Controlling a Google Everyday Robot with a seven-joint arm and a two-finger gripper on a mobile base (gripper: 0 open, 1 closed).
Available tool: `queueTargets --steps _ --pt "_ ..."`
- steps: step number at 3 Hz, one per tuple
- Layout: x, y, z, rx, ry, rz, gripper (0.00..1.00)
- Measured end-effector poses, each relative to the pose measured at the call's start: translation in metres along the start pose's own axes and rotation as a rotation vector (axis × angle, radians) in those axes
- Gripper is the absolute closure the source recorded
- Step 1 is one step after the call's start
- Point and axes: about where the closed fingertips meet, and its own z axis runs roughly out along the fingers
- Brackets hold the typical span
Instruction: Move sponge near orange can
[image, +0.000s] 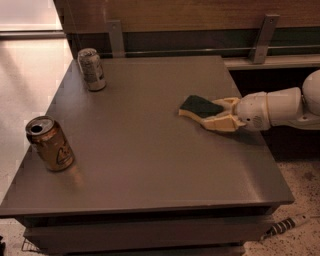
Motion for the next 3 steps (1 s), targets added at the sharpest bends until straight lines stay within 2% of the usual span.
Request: queueTargets --steps 1,2,3 --pt "0.0 0.0 0.0 0.0 0.0 0.0 1.0" --pt "-0.037 0.035 -0.025 -0.042 0.007 -0.024 1.0" --pt "-0.077 0.086 -0.045 -0.076 0.018 -0.052 1.0"
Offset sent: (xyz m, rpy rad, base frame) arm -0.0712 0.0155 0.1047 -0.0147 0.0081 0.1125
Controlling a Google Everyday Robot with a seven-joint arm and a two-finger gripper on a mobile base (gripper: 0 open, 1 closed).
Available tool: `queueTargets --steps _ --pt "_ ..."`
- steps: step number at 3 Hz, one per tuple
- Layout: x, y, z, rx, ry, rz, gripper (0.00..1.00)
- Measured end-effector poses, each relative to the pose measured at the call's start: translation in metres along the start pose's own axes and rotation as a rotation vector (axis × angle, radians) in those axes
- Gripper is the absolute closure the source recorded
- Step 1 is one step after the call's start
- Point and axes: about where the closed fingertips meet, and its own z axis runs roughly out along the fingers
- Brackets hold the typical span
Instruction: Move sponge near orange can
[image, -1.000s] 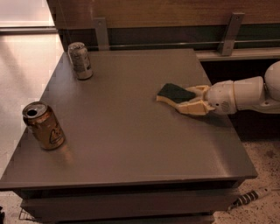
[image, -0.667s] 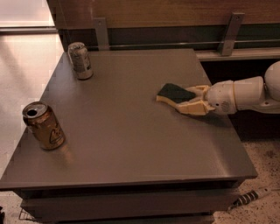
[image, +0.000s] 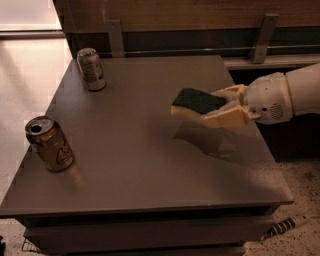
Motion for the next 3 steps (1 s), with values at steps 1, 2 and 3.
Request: queueTargets --steps 1,2,3 --pt "-0.013 0.027 0.005 -0.028 0.005 -0.008 1.0" --pt "-0.02 0.062 0.023 0.0 0.047 -0.043 1.0" --pt "-0.015 0.102 0.073 0.06 0.091 -0.083 1.0"
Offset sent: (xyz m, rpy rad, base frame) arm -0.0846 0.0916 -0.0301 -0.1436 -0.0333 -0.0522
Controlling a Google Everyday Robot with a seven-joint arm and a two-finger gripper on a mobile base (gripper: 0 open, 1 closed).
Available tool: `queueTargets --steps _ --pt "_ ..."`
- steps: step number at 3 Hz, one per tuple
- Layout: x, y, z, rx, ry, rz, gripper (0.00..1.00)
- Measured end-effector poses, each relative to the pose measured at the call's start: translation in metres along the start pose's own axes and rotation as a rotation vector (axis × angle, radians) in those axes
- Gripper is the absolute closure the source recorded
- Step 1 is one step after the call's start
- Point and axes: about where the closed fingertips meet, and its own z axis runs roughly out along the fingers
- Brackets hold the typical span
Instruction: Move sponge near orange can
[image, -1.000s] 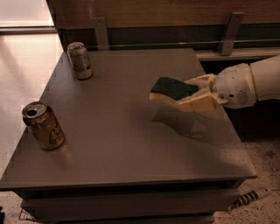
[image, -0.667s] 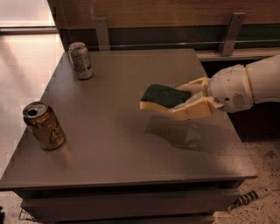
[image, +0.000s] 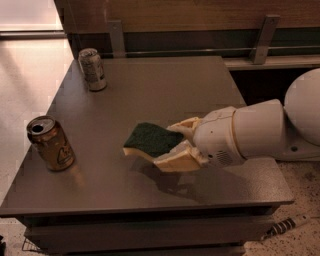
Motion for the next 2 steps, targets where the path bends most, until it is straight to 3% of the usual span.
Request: queueTargets --steps 2 --pt "-0.009 0.016 0.078 -0.071 0.017 -0.061 1.0"
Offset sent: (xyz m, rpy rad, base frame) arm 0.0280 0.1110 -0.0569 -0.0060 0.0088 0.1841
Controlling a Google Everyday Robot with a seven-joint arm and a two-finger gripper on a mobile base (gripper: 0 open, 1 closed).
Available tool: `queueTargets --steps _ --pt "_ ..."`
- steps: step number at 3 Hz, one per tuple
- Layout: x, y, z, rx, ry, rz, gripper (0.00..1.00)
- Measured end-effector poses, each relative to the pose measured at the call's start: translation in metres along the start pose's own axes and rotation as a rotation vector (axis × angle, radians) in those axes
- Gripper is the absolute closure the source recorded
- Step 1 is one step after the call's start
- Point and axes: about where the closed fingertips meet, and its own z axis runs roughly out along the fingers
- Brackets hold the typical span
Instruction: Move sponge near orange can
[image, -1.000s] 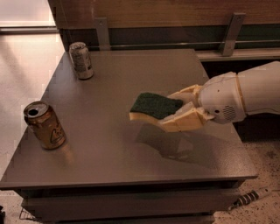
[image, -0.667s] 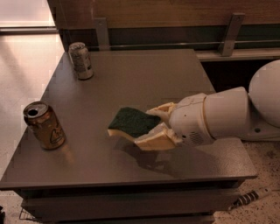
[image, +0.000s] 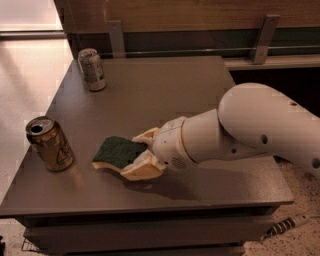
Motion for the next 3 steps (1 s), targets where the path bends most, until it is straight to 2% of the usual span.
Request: queueTargets --steps 1,3 --pt "-0.012 0.0007 0.0235 -0.059 -0.023 -0.041 1.0" --pt "-0.0153 0.004 0.0256 -0.065 -0.021 -0.05 0.52"
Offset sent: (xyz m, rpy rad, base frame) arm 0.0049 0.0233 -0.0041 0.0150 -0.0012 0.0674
